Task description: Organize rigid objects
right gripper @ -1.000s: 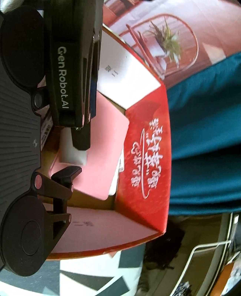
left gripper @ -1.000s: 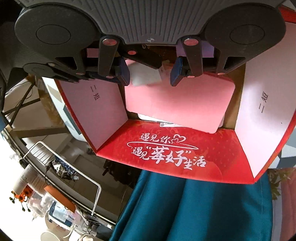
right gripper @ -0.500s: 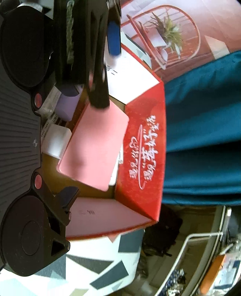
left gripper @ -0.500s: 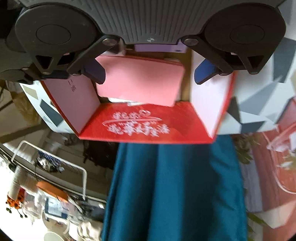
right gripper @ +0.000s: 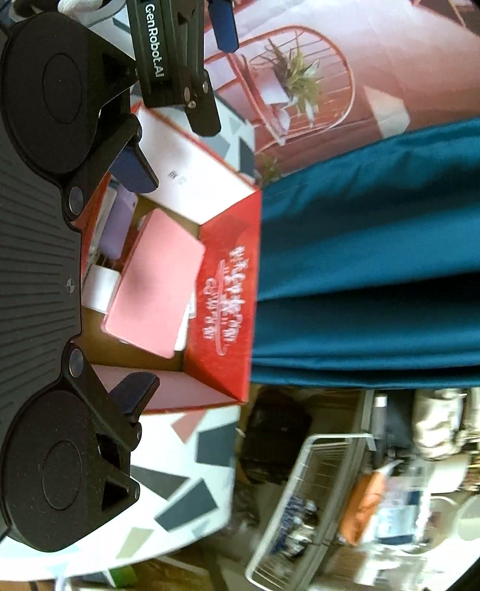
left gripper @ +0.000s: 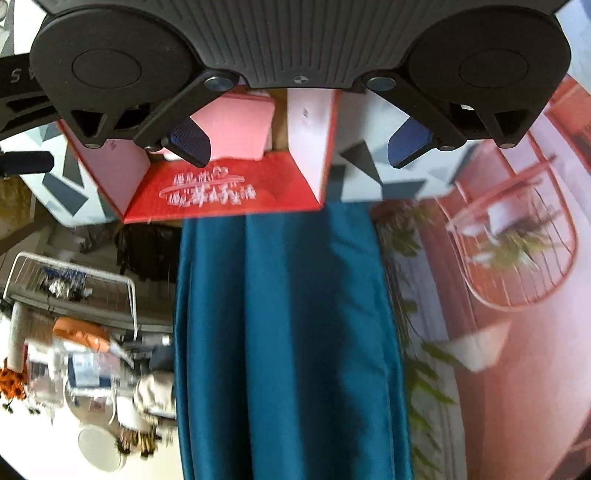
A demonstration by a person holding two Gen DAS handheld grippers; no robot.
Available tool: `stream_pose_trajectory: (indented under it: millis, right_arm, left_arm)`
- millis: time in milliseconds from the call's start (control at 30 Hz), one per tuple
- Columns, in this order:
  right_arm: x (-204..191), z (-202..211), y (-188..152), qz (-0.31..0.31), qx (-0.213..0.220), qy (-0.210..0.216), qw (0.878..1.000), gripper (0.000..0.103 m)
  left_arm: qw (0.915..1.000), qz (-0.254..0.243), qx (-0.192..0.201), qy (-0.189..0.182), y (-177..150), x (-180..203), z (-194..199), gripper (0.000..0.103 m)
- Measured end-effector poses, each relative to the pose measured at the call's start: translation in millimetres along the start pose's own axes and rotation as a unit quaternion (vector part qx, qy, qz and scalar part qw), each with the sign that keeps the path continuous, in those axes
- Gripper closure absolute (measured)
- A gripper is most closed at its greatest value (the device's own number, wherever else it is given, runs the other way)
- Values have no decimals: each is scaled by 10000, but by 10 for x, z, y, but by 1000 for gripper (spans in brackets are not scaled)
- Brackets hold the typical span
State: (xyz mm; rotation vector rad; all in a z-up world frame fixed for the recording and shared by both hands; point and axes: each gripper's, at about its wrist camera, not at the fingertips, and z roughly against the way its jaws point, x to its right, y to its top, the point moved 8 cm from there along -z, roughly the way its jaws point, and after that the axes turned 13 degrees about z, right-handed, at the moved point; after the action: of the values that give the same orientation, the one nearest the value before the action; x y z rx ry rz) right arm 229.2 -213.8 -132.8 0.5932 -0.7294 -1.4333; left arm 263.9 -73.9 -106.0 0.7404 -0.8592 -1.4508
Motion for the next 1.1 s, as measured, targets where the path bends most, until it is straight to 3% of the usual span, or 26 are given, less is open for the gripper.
stream_pose_trajectory:
  millis: [233, 367, 500, 700, 867, 1100]
  right_arm:
    - [-133, 957, 253, -154, 821, 52, 9965, 0]
    - [-228, 1548, 281, -62, 1422, -73, 9898, 0]
    - [-299, 1952, 158, -170, 1747, -8, 9845, 0]
    - [-475, 2255, -99, 149, 2030, -215, 9788, 0]
    - [-588, 2312, -198, 348, 2089, -357, 9767, 0]
    - [-649, 2465, -227, 445, 2500, -415, 9663, 0]
  left_arm:
    - [9985, 157, 519, 7, 265, -265, 870, 0]
    - [9965, 205, 800, 126, 246, -377, 1309, 0]
    - [9935, 257, 1069, 299, 117, -473, 1699, 0]
    - [9867, 348, 1377, 793, -67, -633, 2068, 0]
    - [9873, 503, 1319, 734, -127, -674, 2141, 0]
    - [9882, 586, 1267, 625, -244, -736, 2179, 0]
